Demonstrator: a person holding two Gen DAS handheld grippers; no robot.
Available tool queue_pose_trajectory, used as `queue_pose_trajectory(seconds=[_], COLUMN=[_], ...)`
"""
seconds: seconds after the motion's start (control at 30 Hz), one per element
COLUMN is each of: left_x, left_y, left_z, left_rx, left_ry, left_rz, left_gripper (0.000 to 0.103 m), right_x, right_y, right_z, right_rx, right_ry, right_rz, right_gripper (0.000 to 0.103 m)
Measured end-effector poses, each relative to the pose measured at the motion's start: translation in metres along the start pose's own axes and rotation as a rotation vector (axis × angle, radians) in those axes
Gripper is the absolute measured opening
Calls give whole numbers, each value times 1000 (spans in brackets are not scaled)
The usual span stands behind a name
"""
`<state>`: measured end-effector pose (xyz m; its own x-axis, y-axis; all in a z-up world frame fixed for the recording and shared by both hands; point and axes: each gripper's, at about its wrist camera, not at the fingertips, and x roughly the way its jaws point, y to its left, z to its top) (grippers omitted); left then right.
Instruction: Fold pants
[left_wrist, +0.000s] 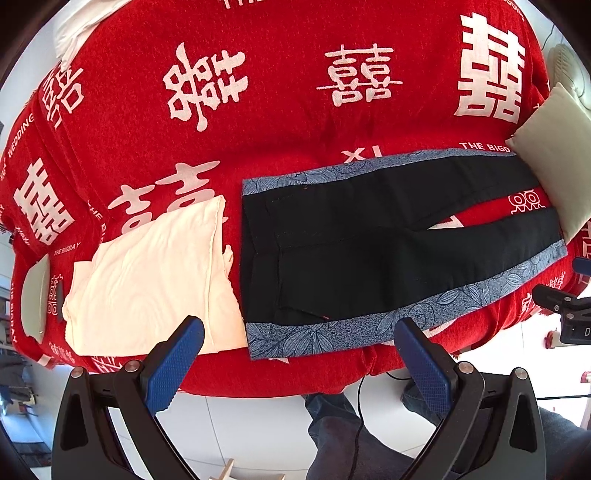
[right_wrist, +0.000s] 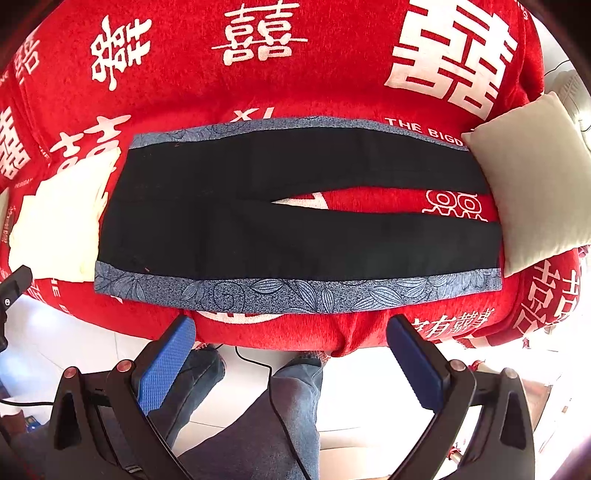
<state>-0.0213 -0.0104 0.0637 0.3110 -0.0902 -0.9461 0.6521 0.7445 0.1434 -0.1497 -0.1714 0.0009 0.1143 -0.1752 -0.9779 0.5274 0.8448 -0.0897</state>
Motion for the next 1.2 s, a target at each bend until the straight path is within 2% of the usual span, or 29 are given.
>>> queue_pose_trajectory(seconds=[0.57, 0.7, 0.8, 0.9, 1.1, 1.2], left_x=[5, 7, 10, 13, 26, 45], left_y=[-9, -9, -6, -4, -2, 5], left_z=[6, 7, 8, 4, -20, -37], left_rx=[2, -41, -120, -214, -404, -493], left_ry=[18, 30, 41, 45, 52, 92], left_rz=[21, 10, -22, -53, -85, -117], left_gripper=[103, 103, 103, 103, 103, 103], right_x=[8, 12, 14, 21, 47, 68], right_y=[-12, -18, -27, -44, -75, -75], right_z=[7, 8, 8, 9, 2, -5], right_rx=[27, 24, 38, 97, 189, 199], right_ry=[11, 16, 15, 41, 135, 179], right_rz=[36, 47, 53, 113, 328, 425], right_gripper=[103, 103, 103, 103, 103, 103])
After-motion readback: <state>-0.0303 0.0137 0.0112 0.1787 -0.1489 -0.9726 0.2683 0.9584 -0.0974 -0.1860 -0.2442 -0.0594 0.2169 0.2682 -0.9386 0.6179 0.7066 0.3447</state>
